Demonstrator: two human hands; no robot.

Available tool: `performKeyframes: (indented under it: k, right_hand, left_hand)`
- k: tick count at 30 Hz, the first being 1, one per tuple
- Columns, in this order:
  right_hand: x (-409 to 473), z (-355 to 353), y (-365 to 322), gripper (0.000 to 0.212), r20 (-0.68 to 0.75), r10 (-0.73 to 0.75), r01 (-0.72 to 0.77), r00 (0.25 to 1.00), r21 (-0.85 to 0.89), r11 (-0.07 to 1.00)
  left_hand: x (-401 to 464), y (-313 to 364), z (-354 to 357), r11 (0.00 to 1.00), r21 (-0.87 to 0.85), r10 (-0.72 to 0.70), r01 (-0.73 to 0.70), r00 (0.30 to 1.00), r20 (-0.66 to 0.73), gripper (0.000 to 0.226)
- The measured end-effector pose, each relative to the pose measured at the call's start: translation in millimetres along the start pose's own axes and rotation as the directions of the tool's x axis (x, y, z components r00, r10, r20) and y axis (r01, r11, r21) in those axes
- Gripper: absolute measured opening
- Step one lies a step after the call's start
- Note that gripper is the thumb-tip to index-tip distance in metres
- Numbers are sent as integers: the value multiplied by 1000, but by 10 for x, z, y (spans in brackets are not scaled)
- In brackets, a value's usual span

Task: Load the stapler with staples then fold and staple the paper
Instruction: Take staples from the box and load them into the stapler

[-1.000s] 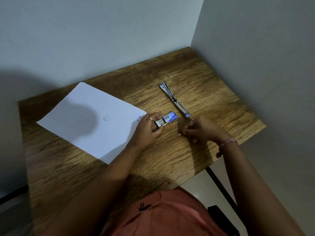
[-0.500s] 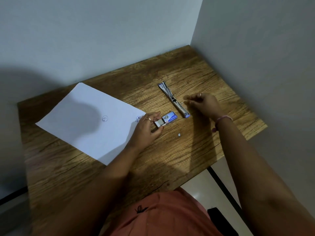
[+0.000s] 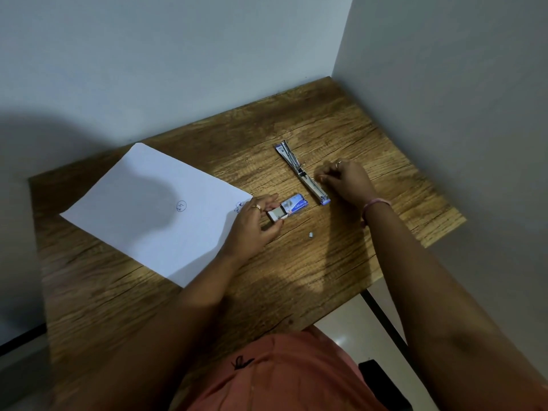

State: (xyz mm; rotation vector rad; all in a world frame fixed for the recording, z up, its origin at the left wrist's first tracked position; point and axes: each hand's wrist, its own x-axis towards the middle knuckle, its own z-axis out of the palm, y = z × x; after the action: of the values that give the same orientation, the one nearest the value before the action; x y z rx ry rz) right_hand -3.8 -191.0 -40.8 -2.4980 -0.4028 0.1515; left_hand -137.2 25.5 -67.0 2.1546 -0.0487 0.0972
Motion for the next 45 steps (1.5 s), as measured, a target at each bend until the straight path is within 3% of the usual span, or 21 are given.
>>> performKeyframes:
  k: [6, 16, 20, 23, 26, 31, 35, 45]
  right_hand:
    - [2, -29, -34, 18, 44, 7, -11, 999, 91, 996]
    - [52, 23, -73, 16, 43, -76, 80, 996, -103, 991]
    - [24, 61, -77, 18, 47, -42, 49, 998, -159, 986]
    - [4, 5, -128, 17, 4, 38, -38, 999, 4, 999]
    - [-67, -79, -263, 11, -66, 17, -8, 998, 133, 991]
    - [-282, 27, -542, 10, 62, -162, 167, 985, -95, 981]
    - [-369, 252, -674, 24, 172, -195, 241, 966, -307, 921]
    - [-372, 316, -768, 27, 239, -245, 326, 939, -405, 854]
  left_hand:
    - [-2, -17, 11, 1000, 0, 8, -8, 1000, -10, 52]
    - [4, -28, 8, 1000, 11, 14, -14, 1000, -10, 51]
    - [4, -29, 6, 1000, 2, 11, -11, 1000, -2, 51]
    - [6, -46, 9, 1000, -8, 13, -13, 1000, -7, 52]
    - [9, -66, 9, 1000, -15, 1, -1, 1000, -8, 53]
    - [11, -83, 14, 999, -37, -27, 27, 1000, -4, 57]
    - [16, -77, 16, 998, -53, -38, 36, 999, -21, 60]
    - [38, -109, 18, 995, -77, -70, 67, 997, -39, 62]
